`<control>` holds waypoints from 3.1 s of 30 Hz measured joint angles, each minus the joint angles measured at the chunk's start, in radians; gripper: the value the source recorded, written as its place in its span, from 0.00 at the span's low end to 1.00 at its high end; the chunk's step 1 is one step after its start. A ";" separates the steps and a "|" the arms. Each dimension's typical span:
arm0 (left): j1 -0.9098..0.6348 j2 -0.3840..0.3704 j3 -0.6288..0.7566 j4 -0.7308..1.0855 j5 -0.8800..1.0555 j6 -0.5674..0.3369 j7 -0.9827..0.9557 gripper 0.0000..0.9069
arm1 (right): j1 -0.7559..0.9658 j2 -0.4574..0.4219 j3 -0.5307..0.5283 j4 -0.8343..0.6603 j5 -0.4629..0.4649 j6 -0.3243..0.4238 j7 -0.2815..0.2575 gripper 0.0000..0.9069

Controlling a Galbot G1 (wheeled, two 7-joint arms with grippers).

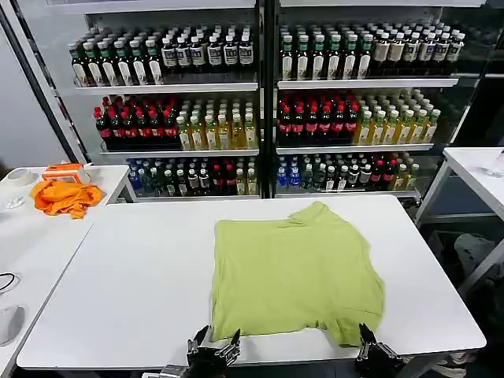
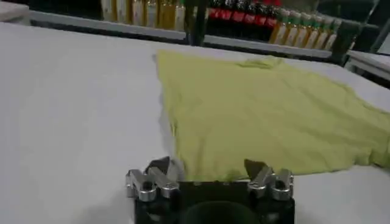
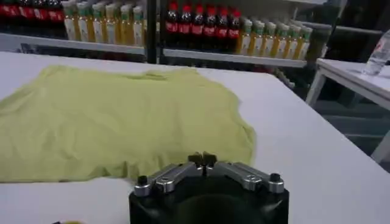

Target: Fold and organize the clothes.

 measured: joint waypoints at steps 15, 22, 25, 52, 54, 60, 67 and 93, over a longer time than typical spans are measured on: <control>-0.010 0.005 0.012 0.030 0.013 -0.007 0.018 0.03 | -0.002 0.015 0.005 0.006 -0.008 0.009 -0.006 0.00; -0.008 0.012 0.005 0.036 0.001 -0.012 0.027 0.02 | 0.003 0.018 0.001 0.005 -0.009 0.010 -0.009 0.00; 0.000 0.018 -0.004 0.025 -0.012 -0.012 0.032 0.02 | 0.004 0.017 0.001 0.009 -0.009 0.011 -0.010 0.00; 0.031 0.060 -0.101 -0.172 -0.106 0.008 0.041 0.02 | 0.100 -0.045 0.005 -0.009 0.056 0.000 -0.018 0.00; 0.018 0.065 -0.099 -0.159 -0.109 0.008 0.041 0.02 | 0.128 -0.059 0.003 -0.026 0.067 -0.004 -0.018 0.00; -0.035 0.078 -0.088 -0.106 -0.120 0.014 0.038 0.02 | 0.216 -0.104 -0.016 -0.082 0.087 -0.007 -0.022 0.00; -0.108 0.085 -0.075 -0.027 -0.122 0.018 0.035 0.03 | 0.338 -0.163 -0.053 -0.166 0.101 -0.006 -0.030 0.00; -0.363 0.090 -0.040 0.163 -0.146 0.020 0.033 1.00 | 0.656 -0.211 -0.189 -0.436 0.064 0.004 -0.037 1.00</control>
